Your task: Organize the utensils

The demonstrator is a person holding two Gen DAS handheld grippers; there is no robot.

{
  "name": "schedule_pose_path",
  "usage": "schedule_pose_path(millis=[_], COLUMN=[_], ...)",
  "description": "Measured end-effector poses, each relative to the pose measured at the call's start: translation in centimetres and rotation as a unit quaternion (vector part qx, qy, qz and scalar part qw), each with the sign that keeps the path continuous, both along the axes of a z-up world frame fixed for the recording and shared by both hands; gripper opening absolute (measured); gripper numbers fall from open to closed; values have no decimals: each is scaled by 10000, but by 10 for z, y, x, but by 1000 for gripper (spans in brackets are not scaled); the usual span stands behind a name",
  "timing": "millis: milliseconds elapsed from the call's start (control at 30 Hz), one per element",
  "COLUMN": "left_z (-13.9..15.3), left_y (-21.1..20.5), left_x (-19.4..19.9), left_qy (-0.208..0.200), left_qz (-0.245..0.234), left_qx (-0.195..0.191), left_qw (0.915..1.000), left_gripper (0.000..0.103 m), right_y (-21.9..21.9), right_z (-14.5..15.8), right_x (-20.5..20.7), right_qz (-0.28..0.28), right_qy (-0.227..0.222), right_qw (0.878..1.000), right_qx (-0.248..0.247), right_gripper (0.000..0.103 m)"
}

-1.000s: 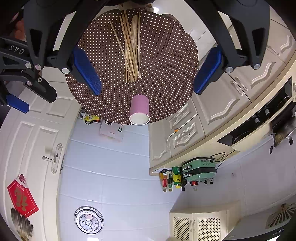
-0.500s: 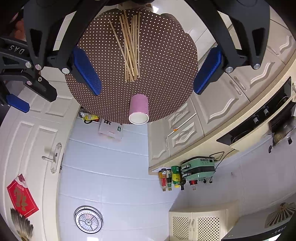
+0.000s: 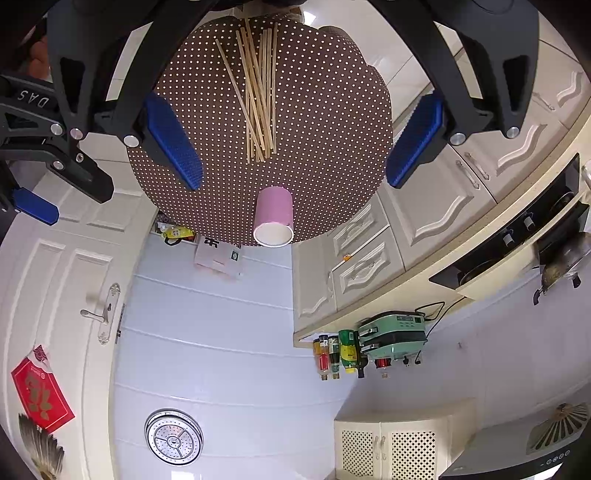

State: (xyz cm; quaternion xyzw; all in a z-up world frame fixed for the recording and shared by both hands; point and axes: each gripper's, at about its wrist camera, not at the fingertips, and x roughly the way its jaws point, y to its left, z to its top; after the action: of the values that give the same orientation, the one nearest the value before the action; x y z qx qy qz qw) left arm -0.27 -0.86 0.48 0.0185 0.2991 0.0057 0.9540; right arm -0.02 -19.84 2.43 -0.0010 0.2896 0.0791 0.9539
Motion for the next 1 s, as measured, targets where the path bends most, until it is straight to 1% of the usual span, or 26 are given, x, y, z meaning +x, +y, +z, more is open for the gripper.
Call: schedule_pose_path(millis=[300,467,600,767,867,1000], left_z=[-4,-11,-19,-30,-37,-51], left_y=[1,5,10,15,18,24], left_x=[8,15,21,31,38,47], left_qy=[207,461,727,1103,1350,1725], left_qz=[42,78,82,92,99,83], left_qx=[-12,-64,-142,-200,-181,-259], left_qw=[9998,9989,9972,9936,9906,9846], left_gripper=[97,97,97,97,97,97], right_y=[4,10,16,22,26,31], right_z=[-7,-15,-22,-33,-39,-48], right_x=[9,17,20,28,33,39], right_qz=[40,30,58,77,81,91], right_qy=[238,543,730,1083,1281,1538], right_qw=[9997,9985,9972,9937,9912,9875], right_qx=[15,-84,-174,-260,-322,-336], right_gripper=[95,95,95,95,95,95])
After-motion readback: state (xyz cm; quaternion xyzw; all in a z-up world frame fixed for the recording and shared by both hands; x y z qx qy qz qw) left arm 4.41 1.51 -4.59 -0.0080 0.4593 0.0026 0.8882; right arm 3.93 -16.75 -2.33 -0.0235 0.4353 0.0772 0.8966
